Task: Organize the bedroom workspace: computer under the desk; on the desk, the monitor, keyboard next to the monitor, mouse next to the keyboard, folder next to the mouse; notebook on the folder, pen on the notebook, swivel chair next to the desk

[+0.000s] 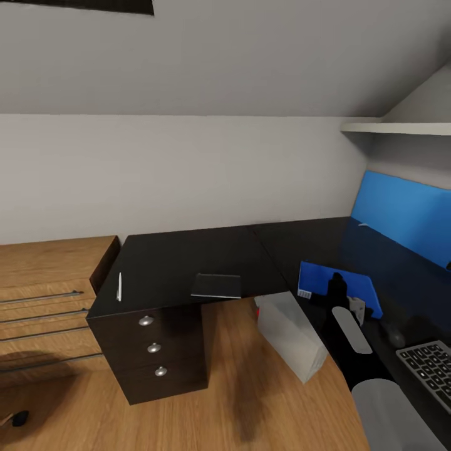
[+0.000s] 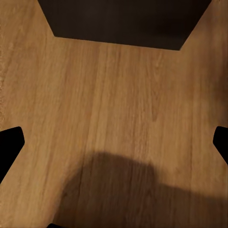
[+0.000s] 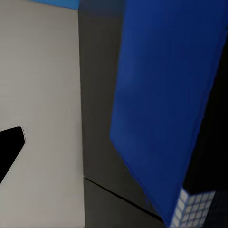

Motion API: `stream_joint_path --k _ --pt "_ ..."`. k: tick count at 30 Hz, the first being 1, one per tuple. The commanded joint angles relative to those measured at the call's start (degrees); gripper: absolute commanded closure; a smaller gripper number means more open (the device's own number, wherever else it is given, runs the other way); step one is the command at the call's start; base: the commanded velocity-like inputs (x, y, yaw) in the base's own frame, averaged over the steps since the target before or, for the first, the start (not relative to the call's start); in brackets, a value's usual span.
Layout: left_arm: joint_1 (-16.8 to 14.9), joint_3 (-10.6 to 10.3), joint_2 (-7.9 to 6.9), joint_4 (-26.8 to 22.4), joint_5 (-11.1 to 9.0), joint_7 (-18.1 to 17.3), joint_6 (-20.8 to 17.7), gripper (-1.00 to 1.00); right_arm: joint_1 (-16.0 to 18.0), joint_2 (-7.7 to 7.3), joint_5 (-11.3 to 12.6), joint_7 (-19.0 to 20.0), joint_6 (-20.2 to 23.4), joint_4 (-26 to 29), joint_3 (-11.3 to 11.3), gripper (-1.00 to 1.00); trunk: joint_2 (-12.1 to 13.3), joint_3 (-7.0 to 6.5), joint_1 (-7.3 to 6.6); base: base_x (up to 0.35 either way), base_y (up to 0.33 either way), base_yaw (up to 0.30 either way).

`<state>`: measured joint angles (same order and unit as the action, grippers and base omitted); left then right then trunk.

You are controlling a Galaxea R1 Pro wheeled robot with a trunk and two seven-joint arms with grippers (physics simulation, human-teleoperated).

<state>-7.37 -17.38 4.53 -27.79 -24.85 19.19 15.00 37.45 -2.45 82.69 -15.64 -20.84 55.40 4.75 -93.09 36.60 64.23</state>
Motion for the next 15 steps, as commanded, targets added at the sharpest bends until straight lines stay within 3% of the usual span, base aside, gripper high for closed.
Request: stream_joint_path --k 1,12,15 --pt "0.0 -0.5 -0.05 0.0 -0.5 0.4 0.3 -1.00 0.0 -0.02 0.5 0.1 -0.3 0.1 -0.1 -1.00 0.4 -0.13 -0.23 0.000 0.000 0.000" --pt "0.0 -0.5 -0.05 0.0 -0.6 0.4 0.4 -1.00 -0.1 -0.01 0.4 2.8 -0.3 0.4 -0.4 -1.00 4.8 -2.11 -2.65 0.000 0.000 0.000" --pt "0.0 -0.5 -0.08 0.0 -0.6 0.5 0.4 -1.00 -0.1 -0.01 0.1 3.6 -0.3 0.5 -3.0 -1.00 6.0 -2.64 -3.31 0.000 0.000 0.000"
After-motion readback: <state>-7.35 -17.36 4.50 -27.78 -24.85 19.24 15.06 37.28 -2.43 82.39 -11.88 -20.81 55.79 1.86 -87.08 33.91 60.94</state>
